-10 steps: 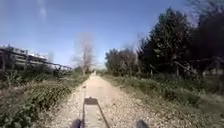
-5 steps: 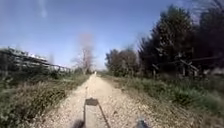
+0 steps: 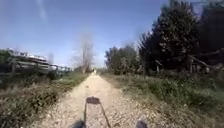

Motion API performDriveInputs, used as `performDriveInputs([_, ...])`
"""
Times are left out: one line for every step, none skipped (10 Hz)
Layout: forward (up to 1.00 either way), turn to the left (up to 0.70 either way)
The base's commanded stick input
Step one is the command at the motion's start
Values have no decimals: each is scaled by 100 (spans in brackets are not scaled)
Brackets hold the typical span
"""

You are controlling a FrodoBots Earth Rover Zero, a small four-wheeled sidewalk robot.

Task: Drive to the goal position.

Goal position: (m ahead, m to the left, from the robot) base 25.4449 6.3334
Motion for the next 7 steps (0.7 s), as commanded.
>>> performDriveInputs([70, 0])
performDriveInputs([70, 0])
performDriveInputs([70, 0])
performDriveInputs([70, 0])
performDriveInputs([70, 0])
performDriveInputs([70, 0])
performDriveInputs([70, 0])
